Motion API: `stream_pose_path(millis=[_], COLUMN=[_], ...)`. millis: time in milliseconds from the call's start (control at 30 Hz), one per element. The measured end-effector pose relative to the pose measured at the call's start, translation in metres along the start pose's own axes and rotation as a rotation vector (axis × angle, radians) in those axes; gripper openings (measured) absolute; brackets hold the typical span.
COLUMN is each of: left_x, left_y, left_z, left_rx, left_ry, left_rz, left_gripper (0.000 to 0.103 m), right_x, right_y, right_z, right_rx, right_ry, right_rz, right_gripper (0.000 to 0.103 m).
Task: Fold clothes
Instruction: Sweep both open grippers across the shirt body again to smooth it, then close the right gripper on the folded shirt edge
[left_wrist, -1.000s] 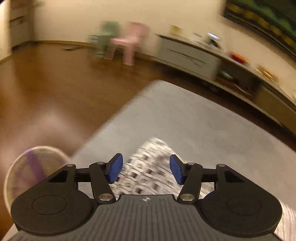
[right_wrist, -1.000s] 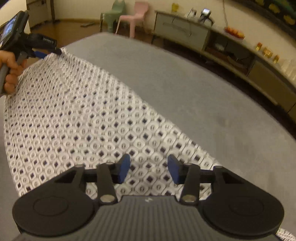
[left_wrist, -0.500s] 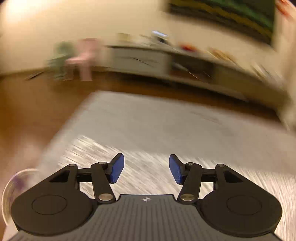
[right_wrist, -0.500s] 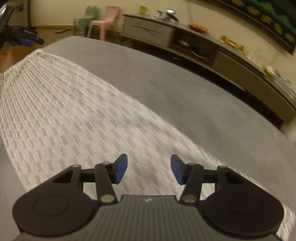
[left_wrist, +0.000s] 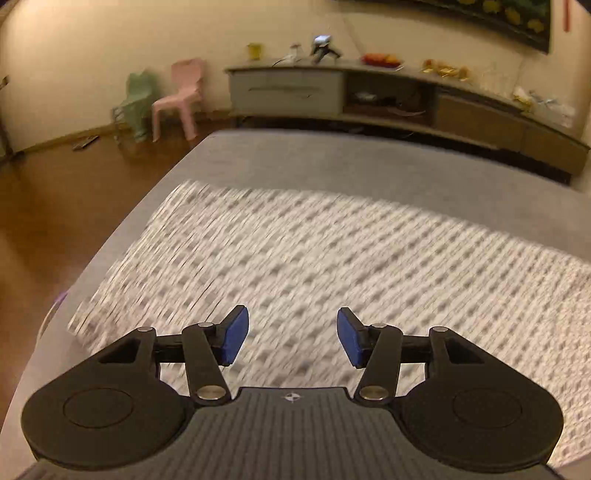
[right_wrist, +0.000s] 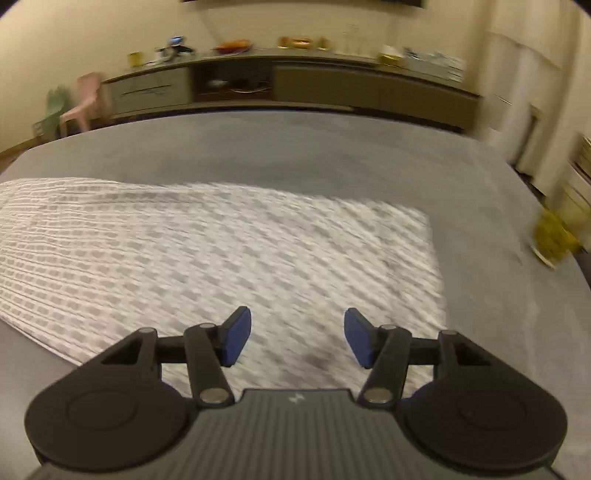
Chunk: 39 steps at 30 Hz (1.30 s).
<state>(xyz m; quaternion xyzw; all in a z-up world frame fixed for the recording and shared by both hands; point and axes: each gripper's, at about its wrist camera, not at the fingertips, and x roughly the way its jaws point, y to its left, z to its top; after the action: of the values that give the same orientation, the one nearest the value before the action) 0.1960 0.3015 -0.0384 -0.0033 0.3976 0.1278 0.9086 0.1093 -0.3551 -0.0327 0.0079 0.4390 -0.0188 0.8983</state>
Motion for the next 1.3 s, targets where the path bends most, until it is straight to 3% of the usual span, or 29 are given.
stream_pose_path(millis=[100, 233, 367, 433, 500, 533, 600, 700, 833, 933, 1033, 1233, 1300], left_x=[0.012, 0.005, -0.011, -0.012, -0.016, -0.019, -0.027, -0.028, -0.004, 0.007, 0.005, -0.043, -0.060], left_y=[0.035, 0.085, 0.105, 0.112, 0.122, 0.126, 0.128, 0.117, 0.106, 0.117, 0.132, 0.090, 0.075], left_z=[-0.008, -0.013, -0.016, -0.017, -0.016, -0.016, -0.014, -0.009, -0.009, -0.015, -0.018, -0.004, 0.002], left_rx=[-0.066, -0.199, -0.247, -0.268, -0.312, -0.337, -0.374, -0.338, -0.247, -0.258, -0.311, -0.311, -0.308], left_ry=[0.039, 0.026, -0.007, -0.007, -0.021, -0.034, -0.064, -0.085, -0.026, 0.007, 0.013, -0.087, -0.123], left_rz=[0.106, 0.178, 0.200, 0.235, 0.296, 0.299, 0.258, 0.163, 0.219, 0.270, 0.289, 0.197, 0.163], left_gripper=[0.056, 0.056, 0.056, 0.056, 0.056, 0.056, 0.056, 0.056, 0.056, 0.062, 0.064, 0.061, 0.061], right_x=[0.004, -0.001, -0.016, -0.010, -0.004, -0.004, -0.006, -0.013, -0.009, -0.002, 0.000, -0.004, -0.023], right_y=[-0.025, -0.034, -0.014, -0.006, -0.012, -0.018, -0.025, -0.024, -0.001, -0.011, -0.024, -0.026, -0.032], right_z=[-0.015, -0.026, -0.033, -0.038, -0.040, -0.039, -0.036, -0.029, -0.030, -0.038, -0.037, -0.035, -0.034], right_rx=[-0.002, -0.001, -0.060, -0.097, -0.082, -0.060, -0.024, 0.002, -0.075, -0.036, -0.021, -0.021, 0.020], right_ry=[-0.014, -0.049, -0.111, -0.089, -0.086, -0.078, -0.088, -0.128, -0.109, -0.077, -0.073, -0.087, -0.146], right_rz=[-0.015, -0.049, 0.021, 0.029, 0.019, 0.015, 0.004, 0.011, 0.017, 0.007, 0.013, 0.011, -0.013], right_gripper=[0.047, 0.053, 0.051, 0.051, 0.060, 0.060, 0.051, 0.050, 0.049, 0.056, 0.050, 0.050, 0.053])
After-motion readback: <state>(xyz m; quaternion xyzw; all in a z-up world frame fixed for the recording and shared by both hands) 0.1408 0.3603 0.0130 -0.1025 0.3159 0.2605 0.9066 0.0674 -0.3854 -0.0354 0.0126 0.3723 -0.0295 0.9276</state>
